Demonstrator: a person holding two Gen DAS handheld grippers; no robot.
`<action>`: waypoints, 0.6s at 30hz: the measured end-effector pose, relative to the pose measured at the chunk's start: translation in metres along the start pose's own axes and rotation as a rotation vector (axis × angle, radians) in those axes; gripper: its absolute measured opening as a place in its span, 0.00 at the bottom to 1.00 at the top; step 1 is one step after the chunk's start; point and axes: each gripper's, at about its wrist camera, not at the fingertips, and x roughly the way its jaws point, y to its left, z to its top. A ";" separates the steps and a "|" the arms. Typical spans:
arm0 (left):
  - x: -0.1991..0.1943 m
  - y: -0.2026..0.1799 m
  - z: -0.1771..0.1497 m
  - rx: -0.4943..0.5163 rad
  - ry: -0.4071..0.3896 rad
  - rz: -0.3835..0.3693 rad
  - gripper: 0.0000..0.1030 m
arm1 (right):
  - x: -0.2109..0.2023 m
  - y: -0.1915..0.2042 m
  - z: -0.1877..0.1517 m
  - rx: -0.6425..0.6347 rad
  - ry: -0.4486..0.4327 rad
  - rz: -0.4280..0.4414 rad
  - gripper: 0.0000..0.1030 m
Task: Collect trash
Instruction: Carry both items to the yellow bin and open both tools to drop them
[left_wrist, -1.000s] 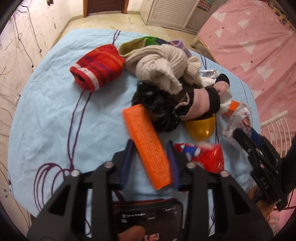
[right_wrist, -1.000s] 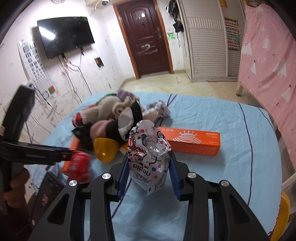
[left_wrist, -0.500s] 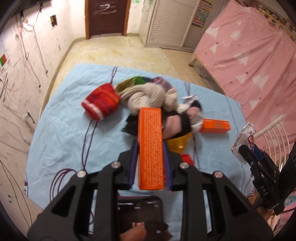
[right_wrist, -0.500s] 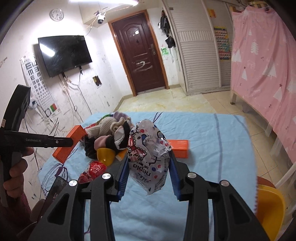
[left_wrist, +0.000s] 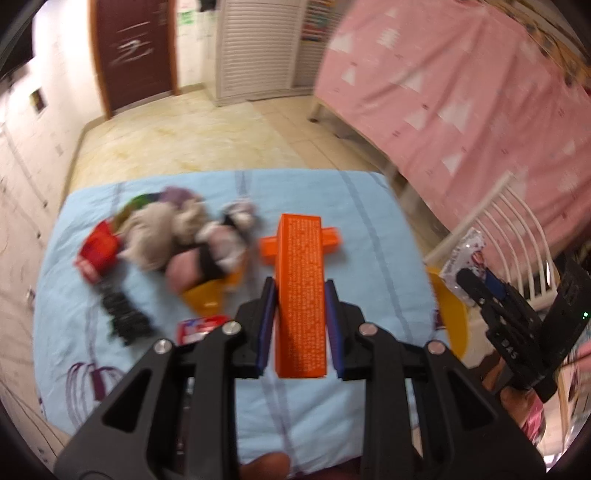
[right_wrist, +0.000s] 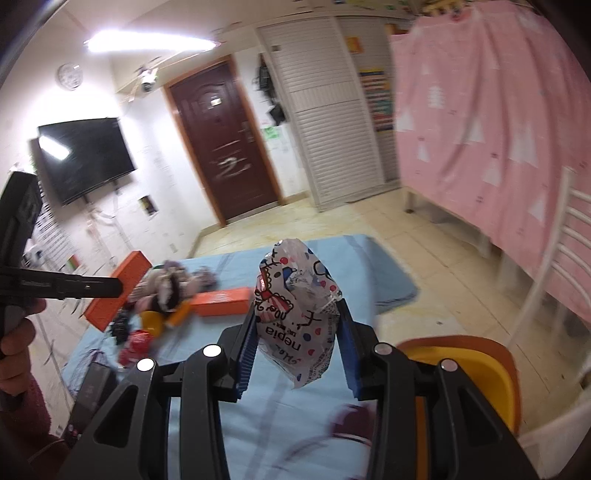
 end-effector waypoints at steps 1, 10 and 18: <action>0.004 -0.010 0.002 0.018 0.007 -0.009 0.23 | -0.003 -0.011 -0.003 0.015 0.002 -0.019 0.33; 0.049 -0.121 0.005 0.173 0.093 -0.109 0.23 | -0.016 -0.084 -0.040 0.116 0.035 -0.152 0.33; 0.101 -0.195 -0.002 0.284 0.158 -0.202 0.23 | -0.011 -0.120 -0.072 0.203 0.079 -0.174 0.37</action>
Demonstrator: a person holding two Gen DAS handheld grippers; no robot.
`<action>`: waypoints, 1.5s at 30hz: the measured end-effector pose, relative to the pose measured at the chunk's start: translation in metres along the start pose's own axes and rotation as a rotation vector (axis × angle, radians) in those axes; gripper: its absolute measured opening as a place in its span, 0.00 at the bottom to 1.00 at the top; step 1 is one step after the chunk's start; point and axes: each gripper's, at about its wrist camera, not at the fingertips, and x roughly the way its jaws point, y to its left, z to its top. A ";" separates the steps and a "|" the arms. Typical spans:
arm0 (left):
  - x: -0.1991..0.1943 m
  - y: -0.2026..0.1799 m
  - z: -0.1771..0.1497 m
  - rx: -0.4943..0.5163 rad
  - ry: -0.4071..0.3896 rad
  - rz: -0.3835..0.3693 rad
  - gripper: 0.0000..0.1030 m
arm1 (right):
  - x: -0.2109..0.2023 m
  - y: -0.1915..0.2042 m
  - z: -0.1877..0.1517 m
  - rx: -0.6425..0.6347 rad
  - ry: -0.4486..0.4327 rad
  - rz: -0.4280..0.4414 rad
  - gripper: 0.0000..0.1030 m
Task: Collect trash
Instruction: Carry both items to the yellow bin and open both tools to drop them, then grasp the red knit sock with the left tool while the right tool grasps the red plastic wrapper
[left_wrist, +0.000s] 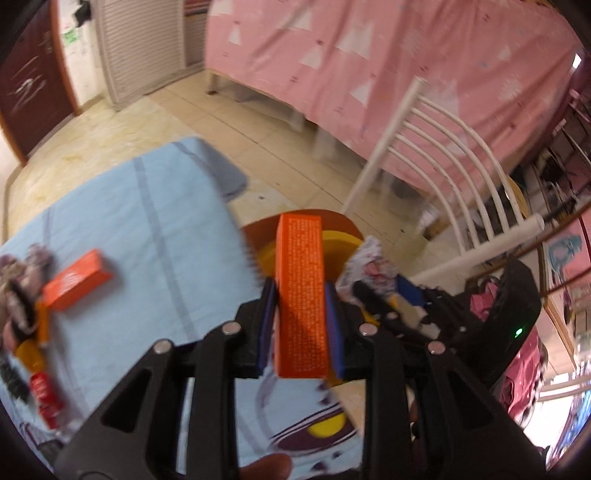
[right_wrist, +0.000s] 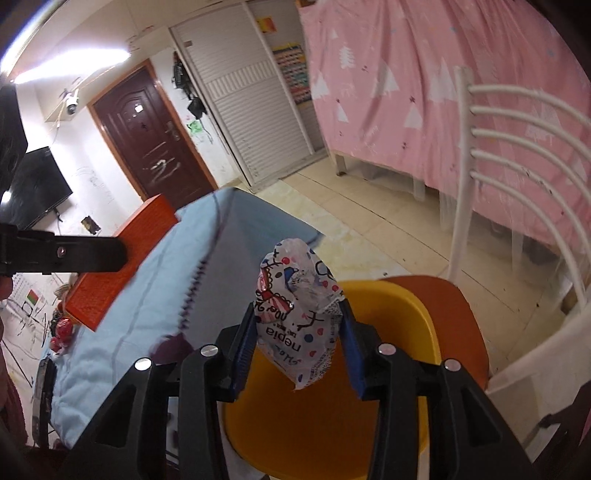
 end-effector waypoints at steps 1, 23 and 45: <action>0.006 -0.006 0.001 0.008 0.007 -0.008 0.23 | 0.001 -0.002 0.000 0.005 0.005 -0.001 0.41; -0.041 0.016 -0.008 -0.054 -0.054 -0.033 0.45 | -0.013 0.022 0.018 -0.024 -0.037 0.010 0.69; -0.186 0.232 -0.071 -0.322 -0.271 0.266 0.54 | 0.019 0.239 0.038 -0.357 0.018 0.214 0.72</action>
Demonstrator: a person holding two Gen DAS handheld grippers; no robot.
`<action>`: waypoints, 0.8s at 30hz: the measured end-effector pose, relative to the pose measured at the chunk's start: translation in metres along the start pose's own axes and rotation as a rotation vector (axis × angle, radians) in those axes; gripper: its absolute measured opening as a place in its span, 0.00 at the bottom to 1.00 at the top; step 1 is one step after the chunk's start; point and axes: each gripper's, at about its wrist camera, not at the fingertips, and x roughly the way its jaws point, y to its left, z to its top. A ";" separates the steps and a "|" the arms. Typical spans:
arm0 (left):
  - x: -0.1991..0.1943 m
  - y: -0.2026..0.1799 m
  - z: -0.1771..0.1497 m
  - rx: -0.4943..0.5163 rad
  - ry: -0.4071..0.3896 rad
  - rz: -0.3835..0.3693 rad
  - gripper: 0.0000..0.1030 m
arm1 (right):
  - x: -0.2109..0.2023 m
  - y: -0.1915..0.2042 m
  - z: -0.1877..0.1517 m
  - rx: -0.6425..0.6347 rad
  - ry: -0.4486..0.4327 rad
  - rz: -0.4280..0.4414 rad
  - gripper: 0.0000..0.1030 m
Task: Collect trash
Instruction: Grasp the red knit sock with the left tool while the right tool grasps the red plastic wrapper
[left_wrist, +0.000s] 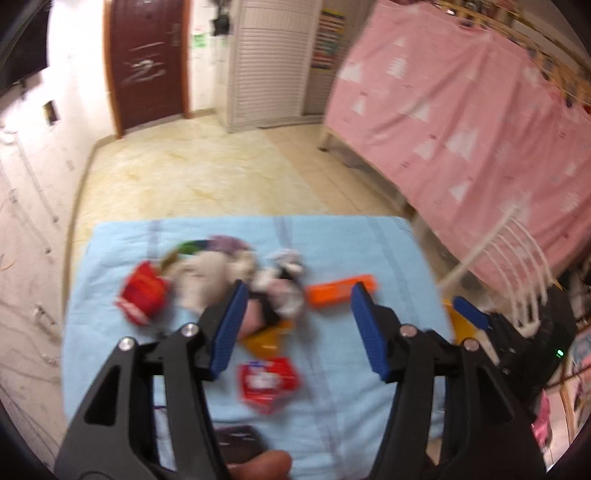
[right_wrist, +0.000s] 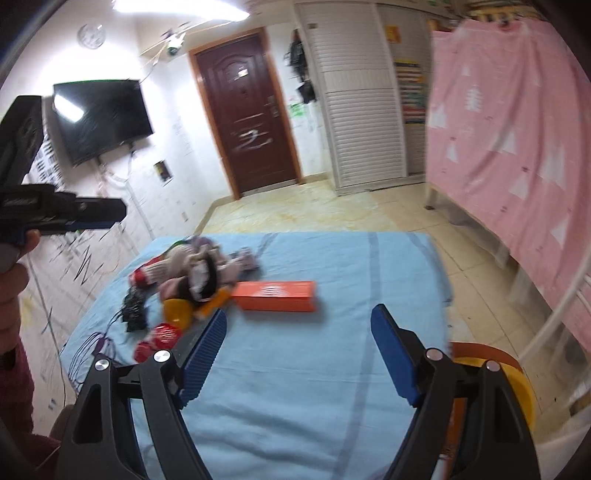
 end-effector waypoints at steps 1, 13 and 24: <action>0.000 0.013 0.000 -0.013 0.002 0.014 0.54 | 0.007 0.011 0.001 -0.016 0.012 0.011 0.72; 0.015 0.112 -0.004 -0.073 0.017 0.111 0.55 | 0.056 0.093 0.003 -0.128 0.118 0.083 0.73; 0.076 0.155 -0.008 -0.002 0.107 0.088 0.58 | 0.089 0.124 -0.010 -0.154 0.243 0.116 0.74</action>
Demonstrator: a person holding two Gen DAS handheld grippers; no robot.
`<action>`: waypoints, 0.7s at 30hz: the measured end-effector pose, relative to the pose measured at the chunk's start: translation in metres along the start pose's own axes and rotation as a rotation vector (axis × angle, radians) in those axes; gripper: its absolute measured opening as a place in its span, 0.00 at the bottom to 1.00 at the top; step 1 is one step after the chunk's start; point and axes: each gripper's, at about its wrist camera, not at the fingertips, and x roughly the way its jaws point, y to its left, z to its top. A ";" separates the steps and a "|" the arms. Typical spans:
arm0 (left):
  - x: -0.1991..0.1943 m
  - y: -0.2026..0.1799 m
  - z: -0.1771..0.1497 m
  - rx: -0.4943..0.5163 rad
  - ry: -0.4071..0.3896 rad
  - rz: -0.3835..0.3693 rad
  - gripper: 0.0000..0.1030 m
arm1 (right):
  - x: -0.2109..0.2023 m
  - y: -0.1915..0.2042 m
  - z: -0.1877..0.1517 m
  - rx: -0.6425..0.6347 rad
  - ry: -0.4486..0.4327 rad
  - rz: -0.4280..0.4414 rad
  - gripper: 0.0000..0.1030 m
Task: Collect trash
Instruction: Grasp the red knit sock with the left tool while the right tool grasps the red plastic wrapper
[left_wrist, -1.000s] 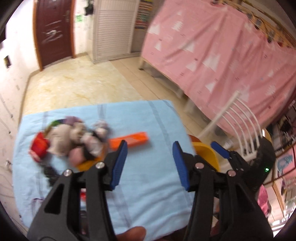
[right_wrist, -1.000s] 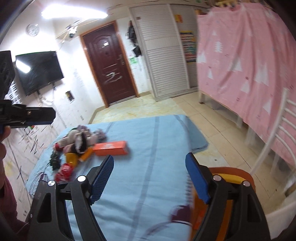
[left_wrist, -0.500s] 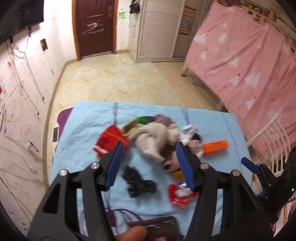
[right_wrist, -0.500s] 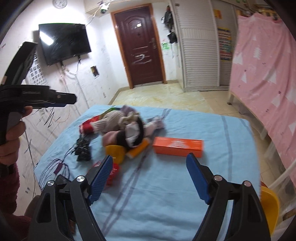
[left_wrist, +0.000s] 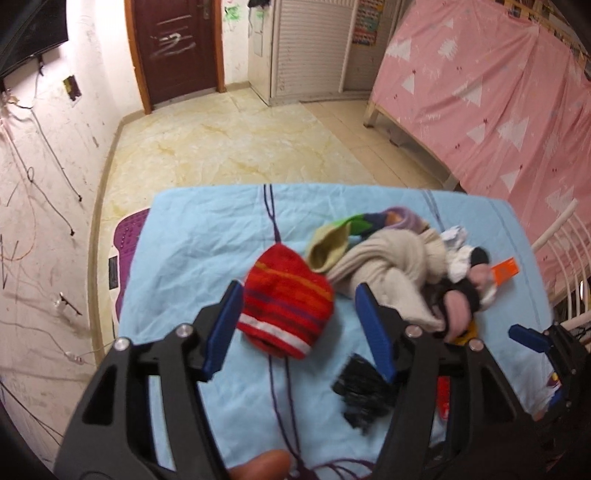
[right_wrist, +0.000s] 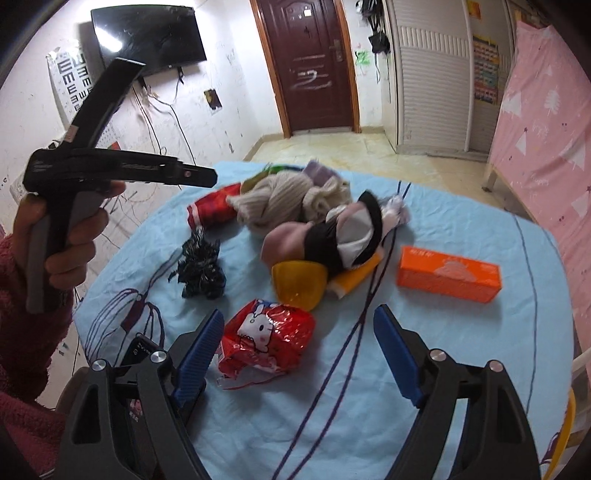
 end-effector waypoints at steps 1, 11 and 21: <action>0.005 0.002 0.000 0.002 0.009 -0.004 0.58 | 0.003 0.000 -0.001 0.003 0.006 0.000 0.75; 0.037 0.014 -0.004 0.025 0.055 -0.027 0.79 | 0.027 0.005 -0.008 0.027 0.066 0.015 0.78; 0.051 0.012 -0.011 0.031 0.097 -0.024 0.54 | 0.035 0.027 -0.008 -0.027 0.068 -0.027 0.72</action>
